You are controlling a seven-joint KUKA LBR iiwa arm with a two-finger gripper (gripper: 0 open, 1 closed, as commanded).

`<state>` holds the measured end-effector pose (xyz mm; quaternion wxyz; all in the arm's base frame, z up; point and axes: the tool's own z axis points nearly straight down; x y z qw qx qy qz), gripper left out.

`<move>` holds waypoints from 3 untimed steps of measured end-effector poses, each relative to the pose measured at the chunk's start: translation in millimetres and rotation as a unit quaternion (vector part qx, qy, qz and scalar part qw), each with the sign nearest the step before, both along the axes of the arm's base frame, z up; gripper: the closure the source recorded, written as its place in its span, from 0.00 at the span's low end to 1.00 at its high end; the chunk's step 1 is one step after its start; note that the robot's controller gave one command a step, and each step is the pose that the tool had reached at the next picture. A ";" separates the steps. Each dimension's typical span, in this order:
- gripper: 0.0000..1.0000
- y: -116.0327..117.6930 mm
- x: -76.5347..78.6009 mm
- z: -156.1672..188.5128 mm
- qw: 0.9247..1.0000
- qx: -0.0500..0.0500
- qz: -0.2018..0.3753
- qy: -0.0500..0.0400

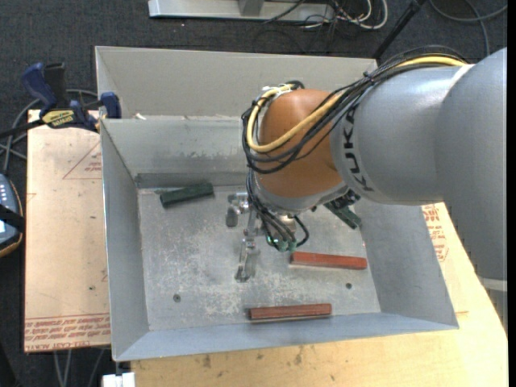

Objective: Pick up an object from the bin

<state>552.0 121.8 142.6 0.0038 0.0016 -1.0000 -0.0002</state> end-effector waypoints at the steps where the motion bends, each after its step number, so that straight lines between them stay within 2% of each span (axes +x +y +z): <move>1: 0.00 114.7 84.5 -74.4 0.999 0.003 0.039 -0.008; 2: 0.00 70.5 81.2 -41.1 1.000 0.000 -0.014 -0.005; 3: 0.00 63.0 86.4 -42.1 0.998 0.001 -0.059 -0.005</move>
Offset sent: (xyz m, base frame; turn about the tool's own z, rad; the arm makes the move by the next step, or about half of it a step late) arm 0.0829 0.1092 -0.0726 -0.0710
